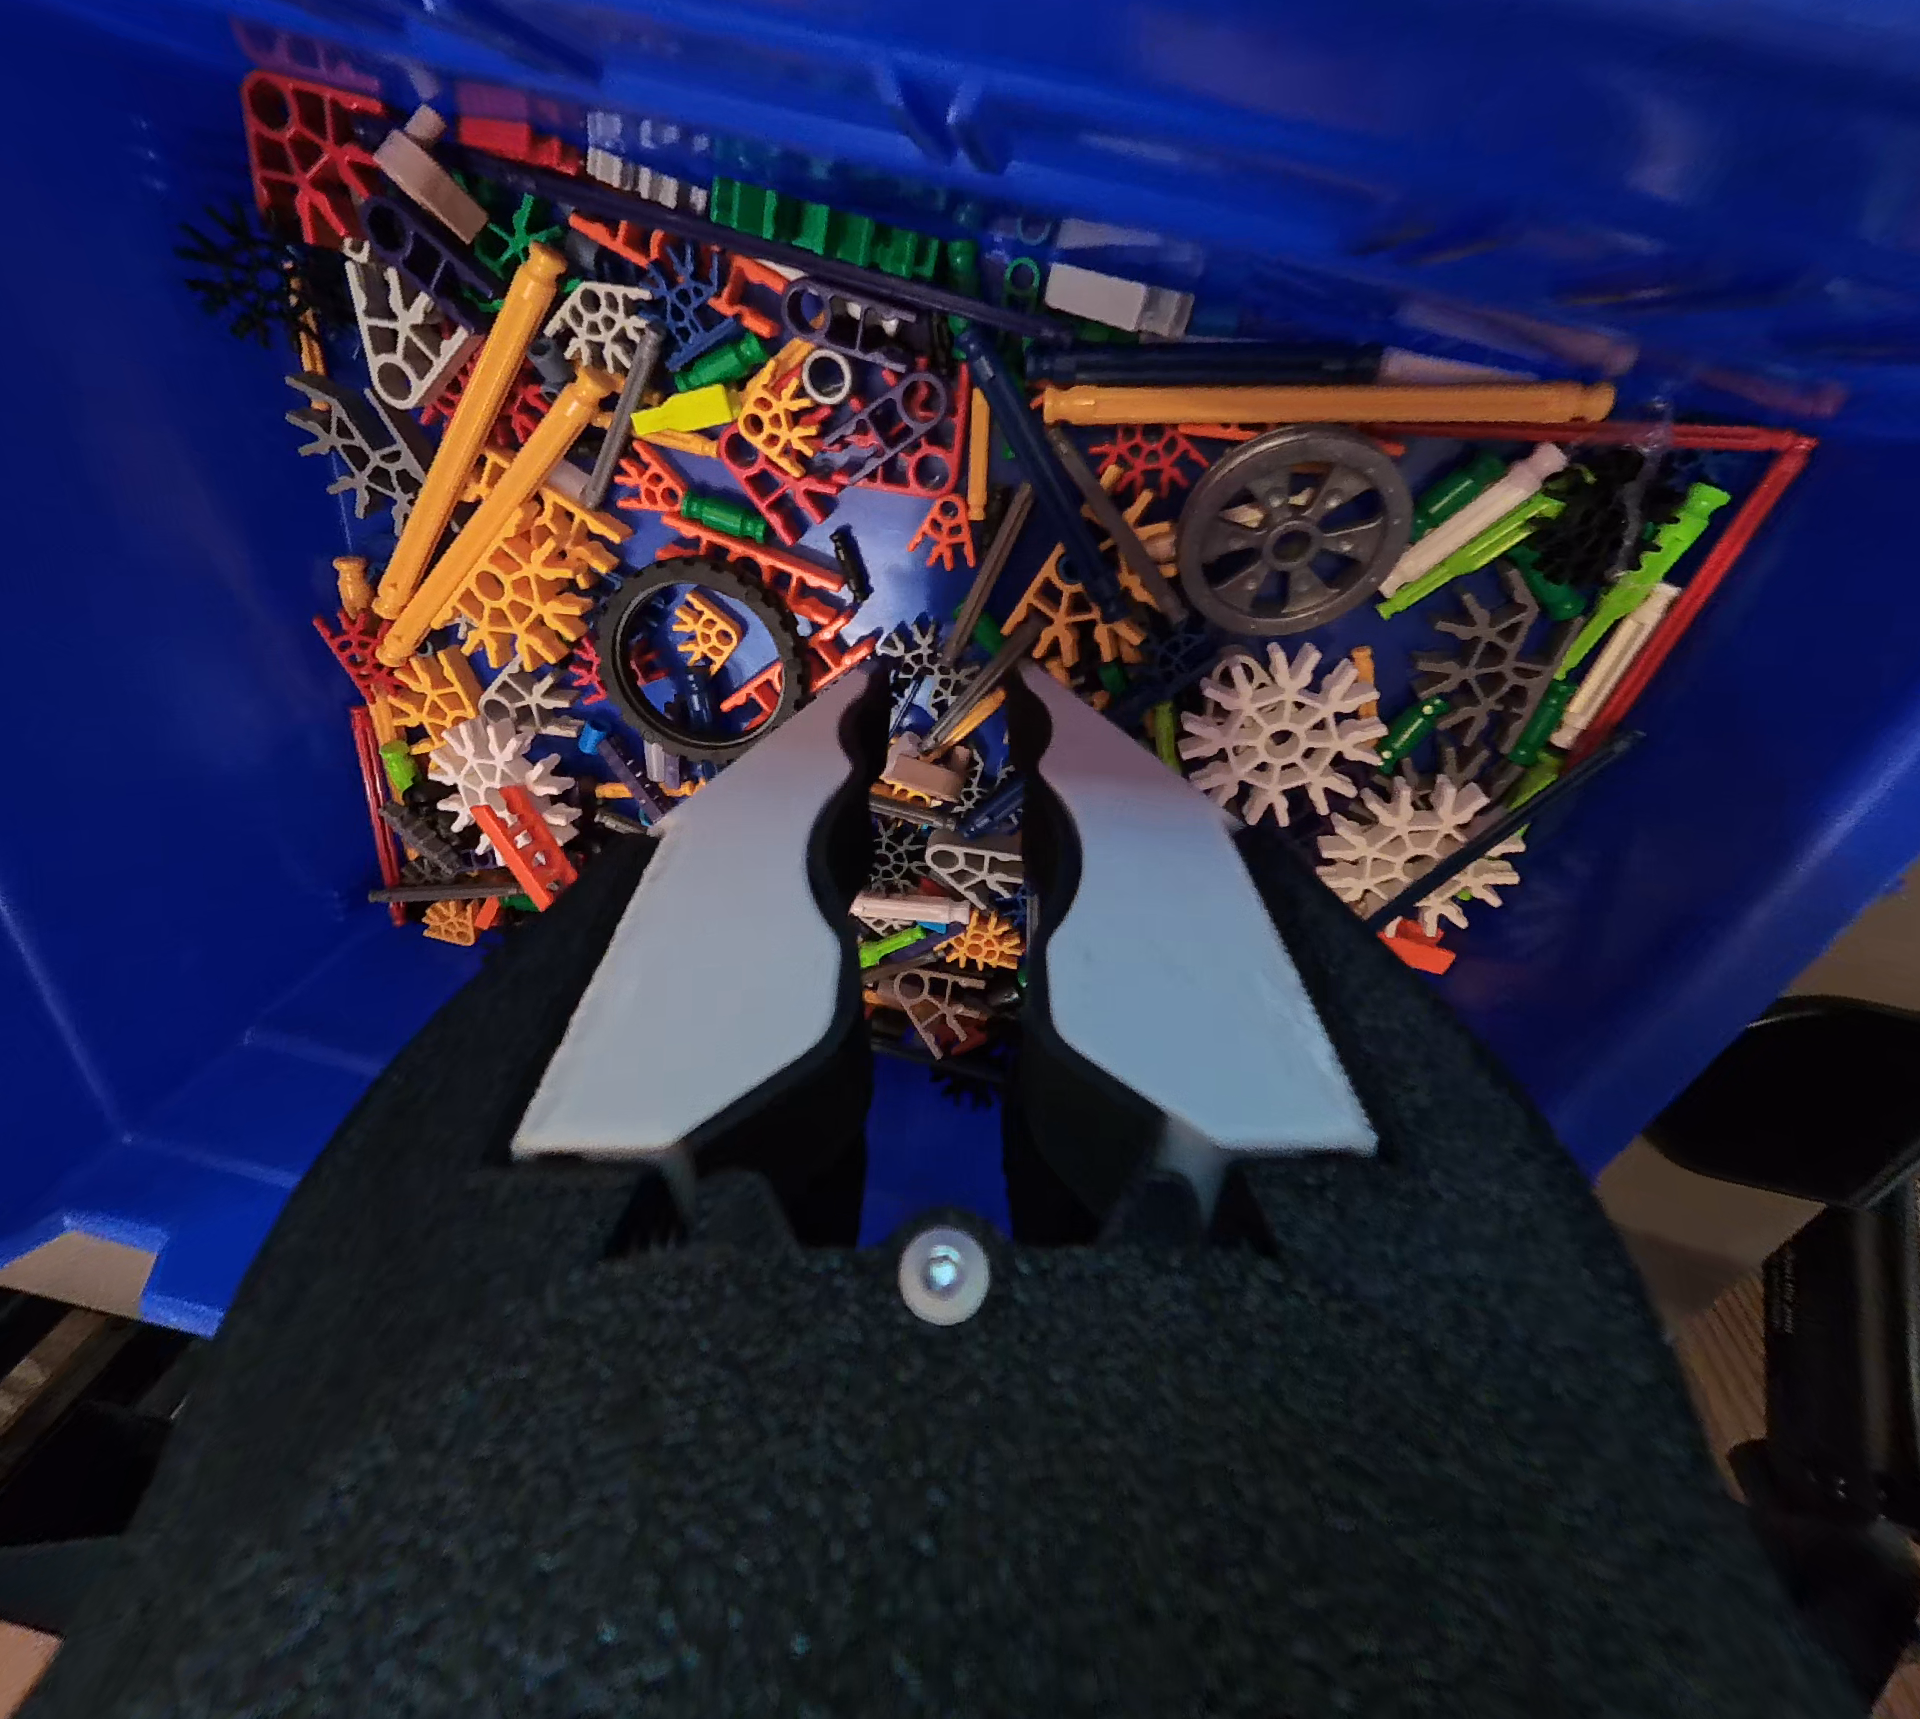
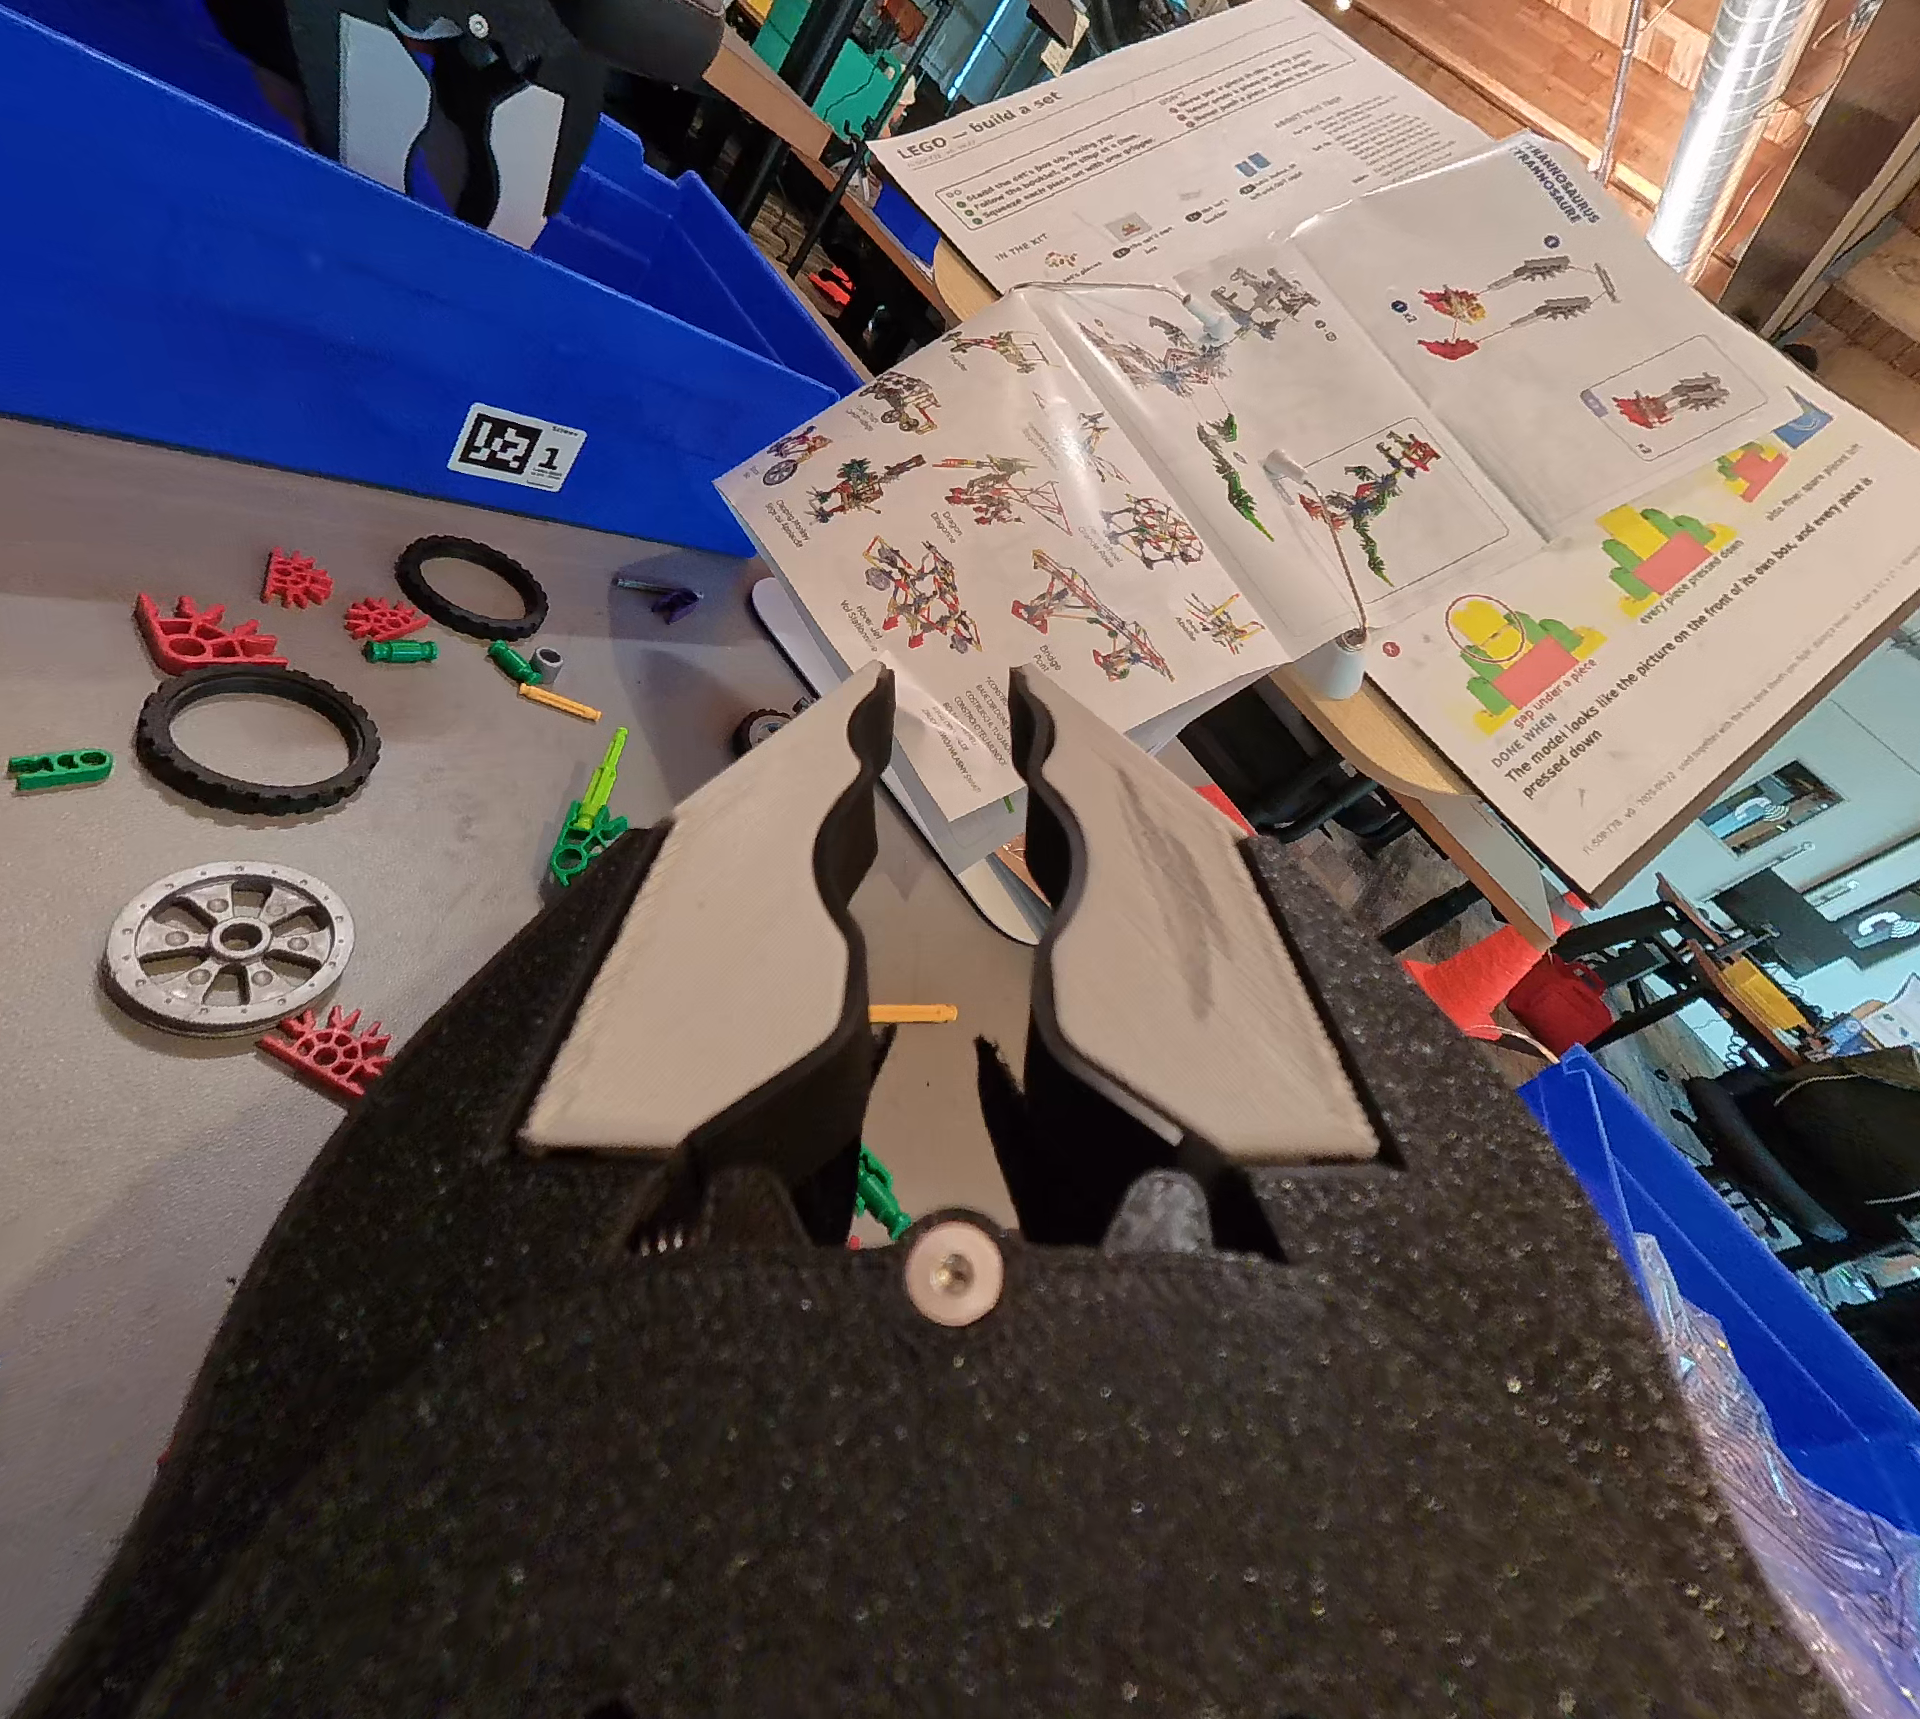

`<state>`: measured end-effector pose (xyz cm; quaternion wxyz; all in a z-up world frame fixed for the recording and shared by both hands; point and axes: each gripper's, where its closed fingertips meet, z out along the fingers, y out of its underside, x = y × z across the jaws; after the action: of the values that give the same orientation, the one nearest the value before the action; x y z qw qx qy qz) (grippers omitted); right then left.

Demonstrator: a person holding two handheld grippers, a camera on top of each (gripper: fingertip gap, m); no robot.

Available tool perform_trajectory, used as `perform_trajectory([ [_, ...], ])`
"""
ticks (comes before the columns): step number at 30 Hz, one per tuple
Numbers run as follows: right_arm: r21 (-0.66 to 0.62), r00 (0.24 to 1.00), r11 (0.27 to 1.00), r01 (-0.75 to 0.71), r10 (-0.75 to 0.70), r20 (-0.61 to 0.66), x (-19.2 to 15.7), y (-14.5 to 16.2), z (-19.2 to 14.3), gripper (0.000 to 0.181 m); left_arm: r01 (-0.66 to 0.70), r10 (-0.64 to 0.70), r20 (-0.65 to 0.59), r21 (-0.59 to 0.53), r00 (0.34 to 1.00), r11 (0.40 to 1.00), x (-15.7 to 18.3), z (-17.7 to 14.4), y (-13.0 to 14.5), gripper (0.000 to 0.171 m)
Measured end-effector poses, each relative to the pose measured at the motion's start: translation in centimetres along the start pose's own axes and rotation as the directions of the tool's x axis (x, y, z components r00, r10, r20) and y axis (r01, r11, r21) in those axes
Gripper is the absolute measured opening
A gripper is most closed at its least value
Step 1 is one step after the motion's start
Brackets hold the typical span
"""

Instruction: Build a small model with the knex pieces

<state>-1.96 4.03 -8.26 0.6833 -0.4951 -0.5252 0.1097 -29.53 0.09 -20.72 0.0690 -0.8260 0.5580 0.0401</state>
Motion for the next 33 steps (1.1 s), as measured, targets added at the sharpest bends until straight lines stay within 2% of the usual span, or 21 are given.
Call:
perform_trajectory([
  [33, -0.009, 1.0, 1.0, 0.0, 0.0, 0.006, -0.09, 0.23, 0.07, 0.022, 0.01, -0.01, 0.006, -0.014, 1.0, 1.0, -0.13, -0.45, 0.75, 0.023],
])
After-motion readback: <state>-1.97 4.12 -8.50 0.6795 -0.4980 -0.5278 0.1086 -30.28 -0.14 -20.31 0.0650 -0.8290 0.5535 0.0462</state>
